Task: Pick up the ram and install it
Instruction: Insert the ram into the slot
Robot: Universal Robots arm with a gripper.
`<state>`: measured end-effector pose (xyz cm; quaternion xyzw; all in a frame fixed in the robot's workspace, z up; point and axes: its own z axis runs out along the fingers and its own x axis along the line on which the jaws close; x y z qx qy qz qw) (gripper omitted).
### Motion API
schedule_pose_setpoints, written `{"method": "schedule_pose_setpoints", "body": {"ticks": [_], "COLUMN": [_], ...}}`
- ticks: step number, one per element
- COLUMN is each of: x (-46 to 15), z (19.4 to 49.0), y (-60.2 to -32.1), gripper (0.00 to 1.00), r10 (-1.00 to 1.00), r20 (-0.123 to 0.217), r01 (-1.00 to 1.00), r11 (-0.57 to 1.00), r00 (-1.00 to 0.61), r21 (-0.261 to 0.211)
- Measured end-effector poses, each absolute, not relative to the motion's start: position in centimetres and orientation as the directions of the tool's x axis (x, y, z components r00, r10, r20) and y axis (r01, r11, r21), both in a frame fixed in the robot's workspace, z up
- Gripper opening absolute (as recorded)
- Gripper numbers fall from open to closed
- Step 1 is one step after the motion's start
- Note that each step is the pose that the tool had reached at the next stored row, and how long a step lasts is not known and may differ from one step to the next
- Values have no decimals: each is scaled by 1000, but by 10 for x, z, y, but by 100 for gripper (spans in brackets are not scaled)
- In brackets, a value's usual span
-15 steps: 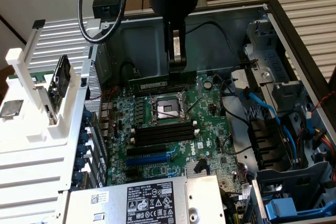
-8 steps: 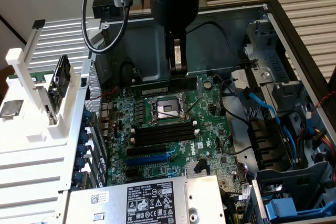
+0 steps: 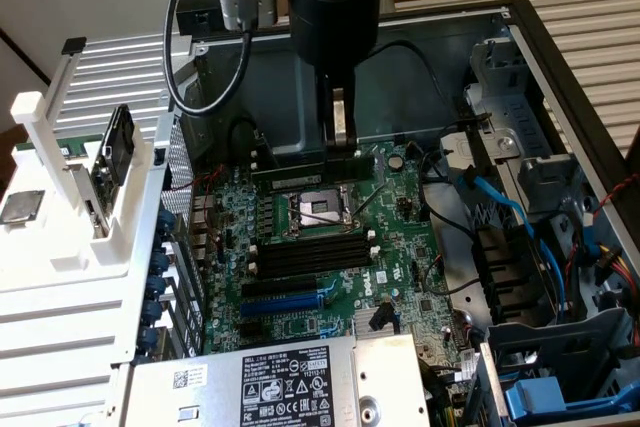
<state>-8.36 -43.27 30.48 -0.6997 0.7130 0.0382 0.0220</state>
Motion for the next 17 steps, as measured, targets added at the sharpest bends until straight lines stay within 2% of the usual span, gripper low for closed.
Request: {"method": "schedule_pose_setpoints", "body": {"ticks": [17], "x": [-84], "z": [278], "y": [-433], "gripper": [12], "r10": [-997], "r20": [-75], "r01": [-999], "r11": [18], "r00": [-21], "r21": [31]}}
